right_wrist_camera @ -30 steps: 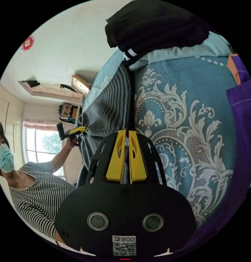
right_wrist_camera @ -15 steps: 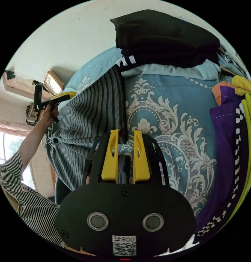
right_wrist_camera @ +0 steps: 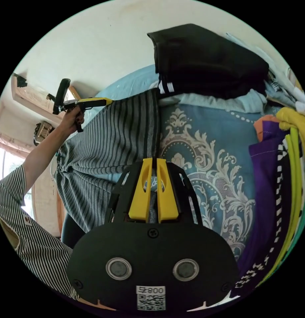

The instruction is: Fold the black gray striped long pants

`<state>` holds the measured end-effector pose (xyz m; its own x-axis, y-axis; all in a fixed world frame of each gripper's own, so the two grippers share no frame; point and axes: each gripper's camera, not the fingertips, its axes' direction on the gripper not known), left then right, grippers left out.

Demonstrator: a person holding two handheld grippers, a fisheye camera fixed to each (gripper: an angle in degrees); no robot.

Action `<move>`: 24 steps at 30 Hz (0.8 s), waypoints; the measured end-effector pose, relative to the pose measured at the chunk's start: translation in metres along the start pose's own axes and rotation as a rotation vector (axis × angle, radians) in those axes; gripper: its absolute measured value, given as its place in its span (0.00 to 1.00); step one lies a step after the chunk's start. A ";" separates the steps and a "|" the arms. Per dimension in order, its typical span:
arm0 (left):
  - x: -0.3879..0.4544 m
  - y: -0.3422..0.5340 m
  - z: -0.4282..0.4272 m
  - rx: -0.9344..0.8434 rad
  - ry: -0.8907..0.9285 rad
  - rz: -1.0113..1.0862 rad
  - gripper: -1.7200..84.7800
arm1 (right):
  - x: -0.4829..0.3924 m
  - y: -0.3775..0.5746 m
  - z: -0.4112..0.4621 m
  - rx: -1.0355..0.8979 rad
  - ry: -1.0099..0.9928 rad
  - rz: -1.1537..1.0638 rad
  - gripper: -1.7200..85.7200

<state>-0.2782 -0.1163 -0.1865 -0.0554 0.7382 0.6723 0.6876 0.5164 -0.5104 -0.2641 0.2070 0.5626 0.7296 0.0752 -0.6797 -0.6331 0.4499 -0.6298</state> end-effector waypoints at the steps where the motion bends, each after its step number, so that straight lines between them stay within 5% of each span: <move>1: -0.001 0.002 -0.002 0.009 -0.023 0.013 0.03 | -0.002 -0.001 -0.005 0.013 0.008 -0.003 0.05; 7: -0.015 0.040 0.044 -0.120 -0.115 -0.078 0.02 | -0.012 -0.021 0.004 -0.074 0.054 0.000 0.04; 12: -0.028 0.126 0.003 0.130 0.050 -0.203 0.03 | -0.018 -0.020 -0.024 -0.058 -0.006 0.041 0.03; 19: -0.059 0.381 -0.070 0.194 -0.044 -0.554 0.05 | -0.058 -0.012 -0.075 0.064 0.006 0.020 0.02; 24: -0.086 0.565 -0.102 0.207 -0.094 -0.959 0.07 | -0.178 -0.047 -0.059 -0.041 -0.043 -0.334 0.03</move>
<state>0.1887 0.0674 -0.4781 -0.5872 -0.0067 0.8094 0.1811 0.9735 0.1394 -0.3795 0.1197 0.6908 0.9083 -0.0322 -0.4171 -0.3665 0.4197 -0.8304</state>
